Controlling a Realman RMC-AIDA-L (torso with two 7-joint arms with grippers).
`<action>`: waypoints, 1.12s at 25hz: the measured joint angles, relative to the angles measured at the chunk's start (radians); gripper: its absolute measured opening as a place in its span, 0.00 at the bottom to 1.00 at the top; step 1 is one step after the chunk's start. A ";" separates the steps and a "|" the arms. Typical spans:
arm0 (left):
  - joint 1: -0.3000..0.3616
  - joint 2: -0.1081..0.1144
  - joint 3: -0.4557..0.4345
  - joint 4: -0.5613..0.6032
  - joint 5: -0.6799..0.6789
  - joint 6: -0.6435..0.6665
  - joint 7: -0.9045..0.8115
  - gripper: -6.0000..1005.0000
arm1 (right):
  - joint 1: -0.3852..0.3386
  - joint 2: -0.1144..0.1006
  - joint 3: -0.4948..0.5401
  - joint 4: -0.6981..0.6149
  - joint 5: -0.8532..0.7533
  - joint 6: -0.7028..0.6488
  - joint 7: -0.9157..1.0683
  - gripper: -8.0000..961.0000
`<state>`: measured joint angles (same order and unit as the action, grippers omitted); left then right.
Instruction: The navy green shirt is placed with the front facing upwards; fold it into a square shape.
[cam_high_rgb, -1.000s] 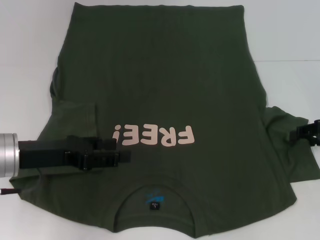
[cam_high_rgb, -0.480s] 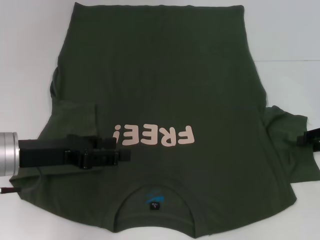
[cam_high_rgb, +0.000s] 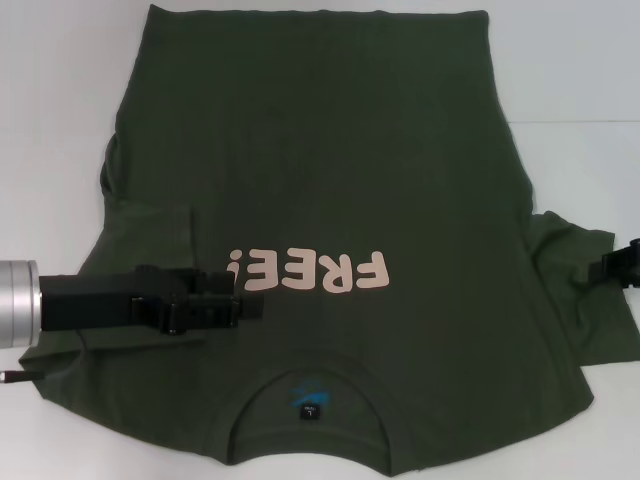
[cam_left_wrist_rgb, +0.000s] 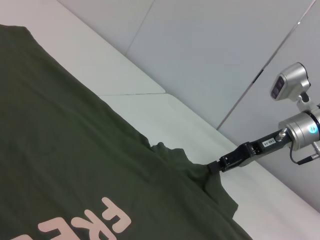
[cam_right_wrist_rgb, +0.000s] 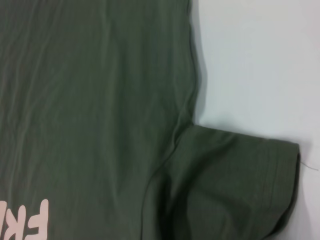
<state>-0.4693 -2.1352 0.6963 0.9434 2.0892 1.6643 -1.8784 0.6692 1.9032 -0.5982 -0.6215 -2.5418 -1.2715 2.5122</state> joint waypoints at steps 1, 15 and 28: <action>0.000 0.000 0.000 0.000 0.000 0.000 0.000 0.72 | 0.000 0.000 0.000 -0.001 0.000 -0.003 -0.003 0.45; -0.001 0.000 -0.002 0.000 -0.002 -0.010 0.002 0.72 | -0.006 0.000 -0.003 -0.011 0.000 0.016 -0.045 0.08; 0.008 0.000 -0.041 0.008 -0.052 0.001 -0.009 0.72 | 0.017 -0.016 -0.007 -0.044 -0.006 0.108 -0.057 0.06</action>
<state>-0.4616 -2.1353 0.6555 0.9509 2.0370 1.6652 -1.8872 0.6858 1.8872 -0.6050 -0.6651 -2.5482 -1.1635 2.4547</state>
